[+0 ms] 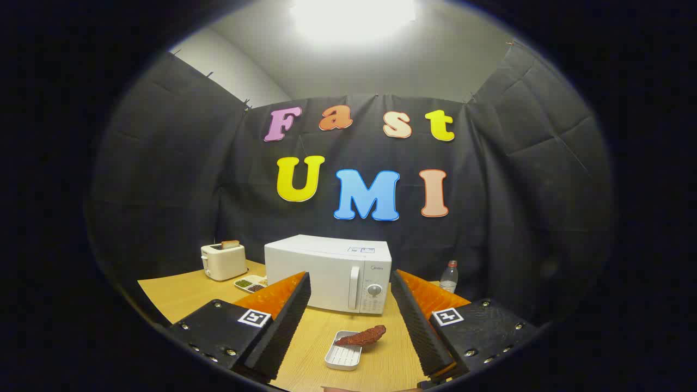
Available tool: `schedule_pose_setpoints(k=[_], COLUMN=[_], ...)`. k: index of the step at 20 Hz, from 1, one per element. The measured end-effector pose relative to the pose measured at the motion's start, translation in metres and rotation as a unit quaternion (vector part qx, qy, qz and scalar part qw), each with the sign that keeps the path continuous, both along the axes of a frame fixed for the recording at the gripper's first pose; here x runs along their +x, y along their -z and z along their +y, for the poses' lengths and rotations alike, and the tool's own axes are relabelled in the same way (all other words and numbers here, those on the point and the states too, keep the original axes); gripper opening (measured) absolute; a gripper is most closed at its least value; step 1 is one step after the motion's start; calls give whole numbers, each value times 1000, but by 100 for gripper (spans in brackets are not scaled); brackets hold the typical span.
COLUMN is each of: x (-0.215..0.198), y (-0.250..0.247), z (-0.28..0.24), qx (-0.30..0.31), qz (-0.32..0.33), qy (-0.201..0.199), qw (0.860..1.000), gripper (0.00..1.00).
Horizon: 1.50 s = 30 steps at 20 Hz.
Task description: Open the microwave, put the food inside, and close the microwave door.
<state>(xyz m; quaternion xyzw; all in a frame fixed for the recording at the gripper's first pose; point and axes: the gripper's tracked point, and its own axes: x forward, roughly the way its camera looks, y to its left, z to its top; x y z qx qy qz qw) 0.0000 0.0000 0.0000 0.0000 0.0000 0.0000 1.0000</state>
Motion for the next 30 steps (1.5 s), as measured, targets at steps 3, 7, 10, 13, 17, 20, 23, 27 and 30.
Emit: schedule_pose_setpoints(k=[3,7,10,13,17,20,23,27,30], x=[0,-1,0,0,5,12,23,38,54], y=[2,-3,0,3,8,12,19,26,29], z=[6,17,21,22,21,20,19,14,12], qx=[1,4,5,5,6,10,17,31,36], qz=[4,1,4,10,13,18,24,25,21], qy=[-8,-20,-22,-23,-19,-17,-14,-8,-8], qw=[1000,1000,1000,1000,1000,1000,999,999,999], gripper=[92,92,92,92,92,92,92,92,92])
